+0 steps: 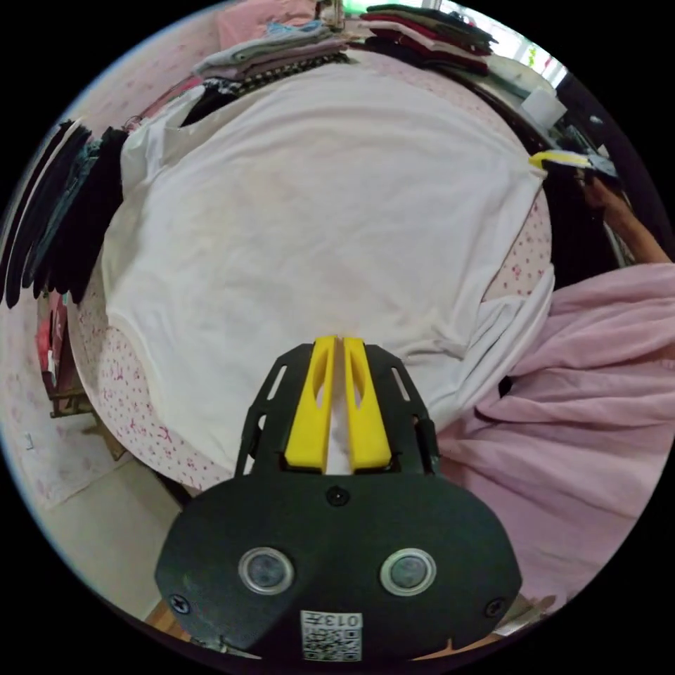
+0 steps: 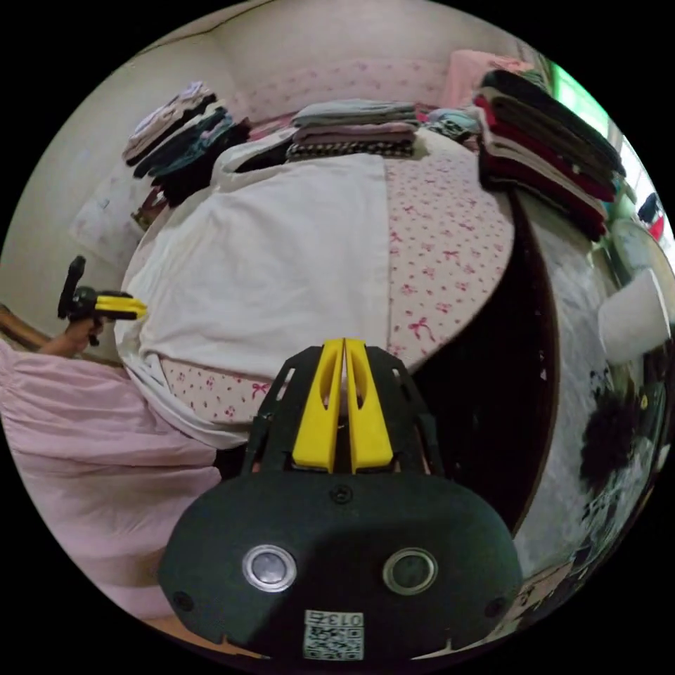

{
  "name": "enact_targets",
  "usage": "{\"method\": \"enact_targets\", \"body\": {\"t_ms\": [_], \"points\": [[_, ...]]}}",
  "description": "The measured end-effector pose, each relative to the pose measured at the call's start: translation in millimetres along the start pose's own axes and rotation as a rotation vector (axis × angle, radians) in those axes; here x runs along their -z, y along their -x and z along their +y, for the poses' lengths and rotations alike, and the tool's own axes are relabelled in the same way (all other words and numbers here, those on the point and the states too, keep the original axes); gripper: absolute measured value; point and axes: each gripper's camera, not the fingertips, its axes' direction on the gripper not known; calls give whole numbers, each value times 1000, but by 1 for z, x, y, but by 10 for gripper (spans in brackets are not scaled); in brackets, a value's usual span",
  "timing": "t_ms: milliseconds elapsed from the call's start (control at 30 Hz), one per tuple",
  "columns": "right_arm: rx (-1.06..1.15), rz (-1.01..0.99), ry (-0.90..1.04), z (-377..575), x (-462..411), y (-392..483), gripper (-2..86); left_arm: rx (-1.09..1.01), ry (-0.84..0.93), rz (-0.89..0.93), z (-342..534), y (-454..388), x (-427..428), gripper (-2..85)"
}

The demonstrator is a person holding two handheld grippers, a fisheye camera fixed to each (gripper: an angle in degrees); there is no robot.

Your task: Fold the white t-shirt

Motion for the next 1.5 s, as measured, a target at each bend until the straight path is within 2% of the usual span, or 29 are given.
{"method": "enact_targets", "body": {"t_ms": [100, 133, 267, 300, 367, 467, 533, 667, 900, 967, 1067, 1267, 1433, 1467, 1500], "points": [[25, 56, 131, 1, -35, 14, 1, -42, -16, -42, 20, -9, -1, 2], [33, 47, 91, 7, -35, 14, 1, -33, -15, -54, 28, -8, 1, 0], [62, 113, 185, 9, -36, 19, 1, 100, -32, 15, 59, 7, 12, -2], [97, 141, 155, 6, -32, 30, 1, 112, -46, 13, 63, 7, 15, -2], [169, 113, 75, -2, -26, 53, 1, 127, -97, -49, 75, 1, 28, -2], [273, 9, 25, -22, -43, 105, 2, 80, -64, -90, 77, -12, 25, -2], [363, -66, 59, -34, -75, 148, 2, 29, -10, -98, 78, -19, 17, -2], [426, -39, 115, -34, -121, 183, 2, -6, -26, -132, 97, -26, 21, -3], [507, 0, 280, -17, -132, 170, 2, 58, -57, -31, 132, -8, 37, -3], [450, -64, 181, -22, -119, 153, 2, 155, -155, -79, 142, 17, 57, -3], [329, -51, 78, -46, -115, 123, 3, 252, -136, -118, 130, 62, 57, -2], [290, 12, 88, -119, -173, 95, 3, 354, -192, -137, 72, 142, 48, -3], [224, -26, 76, -172, -222, 61, 3, 336, -92, -178, 41, 179, 17, -3], [200, -54, 71, -180, -234, 47, 2, 337, -153, -193, 46, 186, 19, -3], [170, -68, 80, -187, -246, 31, 2, 357, -127, -200, 49, 192, 16, -3]]}}
